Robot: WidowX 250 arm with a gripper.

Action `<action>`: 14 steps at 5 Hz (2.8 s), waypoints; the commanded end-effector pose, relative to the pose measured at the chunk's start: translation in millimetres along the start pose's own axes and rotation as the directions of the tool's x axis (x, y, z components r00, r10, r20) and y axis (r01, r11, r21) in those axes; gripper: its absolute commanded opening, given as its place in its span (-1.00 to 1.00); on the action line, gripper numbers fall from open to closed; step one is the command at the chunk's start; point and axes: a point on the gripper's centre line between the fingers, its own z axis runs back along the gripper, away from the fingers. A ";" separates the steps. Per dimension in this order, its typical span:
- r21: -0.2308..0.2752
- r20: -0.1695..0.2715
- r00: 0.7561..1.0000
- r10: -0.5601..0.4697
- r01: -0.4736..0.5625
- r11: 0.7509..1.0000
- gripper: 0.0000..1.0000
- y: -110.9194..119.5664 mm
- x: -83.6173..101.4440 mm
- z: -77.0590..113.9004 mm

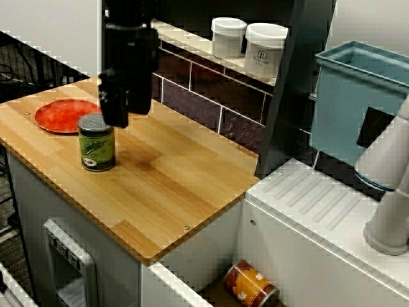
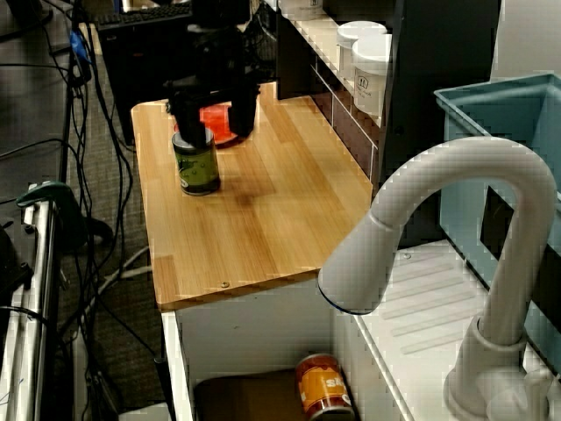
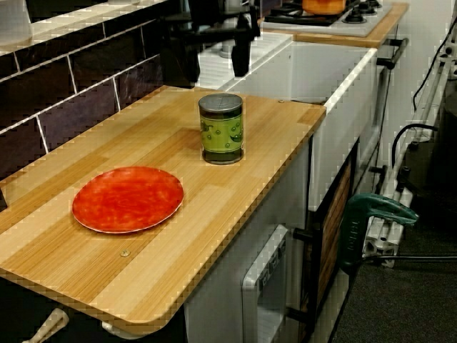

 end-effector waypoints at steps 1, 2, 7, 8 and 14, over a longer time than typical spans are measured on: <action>0.103 0.041 0.981 0.187 -0.191 0.976 1.00 8.8 -36.5 48.1; 0.119 0.041 0.955 0.294 -0.297 0.948 1.00 5.7 -71.1 54.1; 0.248 -0.186 0.694 0.696 -0.652 0.716 1.00 -28.7 -84.8 10.0; 0.249 -0.190 0.700 0.688 -0.644 0.723 1.00 -33.8 -84.8 5.8; 0.311 -0.185 0.682 0.708 -0.642 0.700 1.00 -28.1 -99.4 -12.4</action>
